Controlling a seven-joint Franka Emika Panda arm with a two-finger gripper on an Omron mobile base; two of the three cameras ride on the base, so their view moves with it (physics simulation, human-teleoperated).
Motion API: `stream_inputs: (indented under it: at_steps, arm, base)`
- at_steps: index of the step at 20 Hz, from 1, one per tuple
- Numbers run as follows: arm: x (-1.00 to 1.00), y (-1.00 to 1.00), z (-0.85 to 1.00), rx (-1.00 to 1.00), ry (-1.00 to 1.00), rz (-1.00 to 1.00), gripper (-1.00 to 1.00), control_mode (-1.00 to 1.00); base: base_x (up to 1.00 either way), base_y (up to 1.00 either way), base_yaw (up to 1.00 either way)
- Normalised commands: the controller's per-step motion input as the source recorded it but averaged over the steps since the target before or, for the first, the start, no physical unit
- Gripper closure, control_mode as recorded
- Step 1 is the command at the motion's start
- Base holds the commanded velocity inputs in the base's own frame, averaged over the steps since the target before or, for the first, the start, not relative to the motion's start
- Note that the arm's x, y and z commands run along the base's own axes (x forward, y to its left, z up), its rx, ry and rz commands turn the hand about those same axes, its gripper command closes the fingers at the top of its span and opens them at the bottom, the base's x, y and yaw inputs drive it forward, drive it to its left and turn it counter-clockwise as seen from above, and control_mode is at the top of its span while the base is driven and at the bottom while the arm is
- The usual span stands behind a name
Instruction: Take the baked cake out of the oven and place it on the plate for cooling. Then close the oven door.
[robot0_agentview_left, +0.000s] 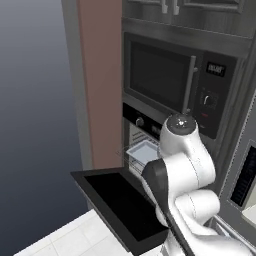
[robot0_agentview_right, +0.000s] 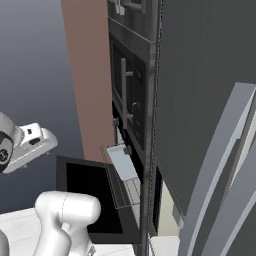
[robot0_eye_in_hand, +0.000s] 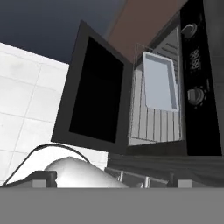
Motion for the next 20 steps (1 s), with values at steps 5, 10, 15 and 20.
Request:
stream_inputs:
  at_steps: [5,10,15,20]
  arm:
    - [0.6,0.4,-0.49,-0.39,-0.27,-0.16,-1.0,-1.0]
    - [0.89,0.07,-0.53,-0.32,-0.13,-0.21,-1.0,-1.0]
    - [0.88,-0.01,-0.7,-0.24,-0.1,-0.19,-1.0,-1.0]
    - [0.81,0.0,-0.74,-0.2,-0.01,-0.17,-1.0,-1.0]
  base:
    - [0.0,0.0,0.0]
    - [0.0,0.0,0.0]
    - [0.0,0.0,0.0]
    - [0.0,0.0,0.0]
